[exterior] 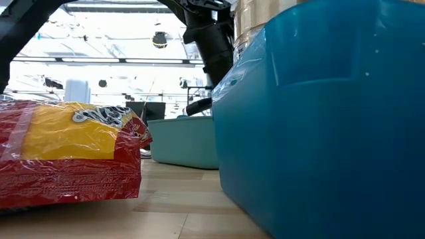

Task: Pick & Place Food Item
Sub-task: Put the right black spoon into the green bin

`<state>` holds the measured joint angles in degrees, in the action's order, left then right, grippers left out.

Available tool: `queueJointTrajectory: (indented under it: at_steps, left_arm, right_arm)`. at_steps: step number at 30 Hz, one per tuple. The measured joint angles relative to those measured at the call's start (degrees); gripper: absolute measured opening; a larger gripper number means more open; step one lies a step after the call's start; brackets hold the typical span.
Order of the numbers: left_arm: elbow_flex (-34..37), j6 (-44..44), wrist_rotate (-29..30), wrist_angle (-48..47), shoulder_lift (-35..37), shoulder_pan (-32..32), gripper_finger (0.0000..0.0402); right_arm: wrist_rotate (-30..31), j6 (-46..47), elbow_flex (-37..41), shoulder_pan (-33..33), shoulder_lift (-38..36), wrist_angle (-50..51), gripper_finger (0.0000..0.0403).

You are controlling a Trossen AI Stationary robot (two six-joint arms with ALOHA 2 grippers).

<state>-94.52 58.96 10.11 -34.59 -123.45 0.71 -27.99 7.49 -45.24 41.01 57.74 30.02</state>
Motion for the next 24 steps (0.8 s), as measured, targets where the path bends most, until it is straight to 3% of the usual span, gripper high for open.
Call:
queueJointTrajectory:
  at_steps: [10,24]
  left_arm:
    - [0.0,-6.0,0.03,-0.08,0.06,0.27,0.0]
    - [0.41,-6.23,0.33,1.41,0.08,1.31,0.0004]
  right_arm:
    - [-0.02,0.01,0.0,0.0,0.02,0.0,0.0]
    - [-0.04,-0.46,0.0,0.0,0.02,0.0,0.0]
